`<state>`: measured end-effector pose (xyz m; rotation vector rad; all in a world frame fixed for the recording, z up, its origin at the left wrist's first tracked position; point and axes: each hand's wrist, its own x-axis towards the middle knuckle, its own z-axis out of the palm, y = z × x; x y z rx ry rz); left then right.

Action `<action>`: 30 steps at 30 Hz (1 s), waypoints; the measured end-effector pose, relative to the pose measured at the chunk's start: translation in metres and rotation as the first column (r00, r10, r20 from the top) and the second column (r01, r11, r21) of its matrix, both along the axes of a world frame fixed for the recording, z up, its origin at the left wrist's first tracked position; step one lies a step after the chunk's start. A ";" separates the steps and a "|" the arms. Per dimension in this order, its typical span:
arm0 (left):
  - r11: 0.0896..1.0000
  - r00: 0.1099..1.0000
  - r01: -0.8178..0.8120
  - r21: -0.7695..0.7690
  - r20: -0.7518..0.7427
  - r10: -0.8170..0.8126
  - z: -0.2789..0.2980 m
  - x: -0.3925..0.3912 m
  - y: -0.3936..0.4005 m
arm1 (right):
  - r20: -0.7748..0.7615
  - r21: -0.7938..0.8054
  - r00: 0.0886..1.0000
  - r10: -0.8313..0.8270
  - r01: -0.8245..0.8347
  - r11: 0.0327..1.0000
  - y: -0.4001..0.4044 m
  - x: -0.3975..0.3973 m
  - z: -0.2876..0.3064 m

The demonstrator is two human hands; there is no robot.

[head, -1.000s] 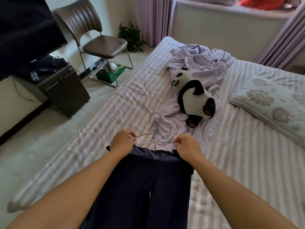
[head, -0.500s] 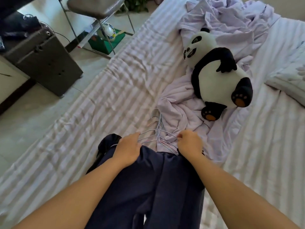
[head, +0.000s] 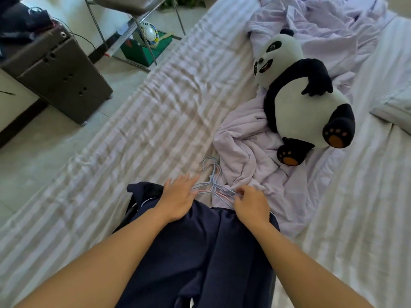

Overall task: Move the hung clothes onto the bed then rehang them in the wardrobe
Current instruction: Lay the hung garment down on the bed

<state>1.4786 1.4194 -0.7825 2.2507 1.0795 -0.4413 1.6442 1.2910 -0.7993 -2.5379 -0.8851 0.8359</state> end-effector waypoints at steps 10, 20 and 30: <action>0.981 0.964 -0.183 0.068 0.206 0.166 0.120 -0.030 -0.017 | -0.094 0.125 0.976 0.195 -0.183 0.975 0.002 -0.036 0.125; 0.962 0.969 -0.178 0.210 0.209 0.134 0.305 -0.113 -0.050 | 0.084 0.323 0.919 0.385 -0.390 0.862 -0.018 -0.107 0.321; 0.901 0.965 -0.215 0.377 0.224 0.137 0.462 -0.282 -0.134 | 0.313 0.311 0.805 0.504 -0.589 0.746 -0.089 -0.244 0.473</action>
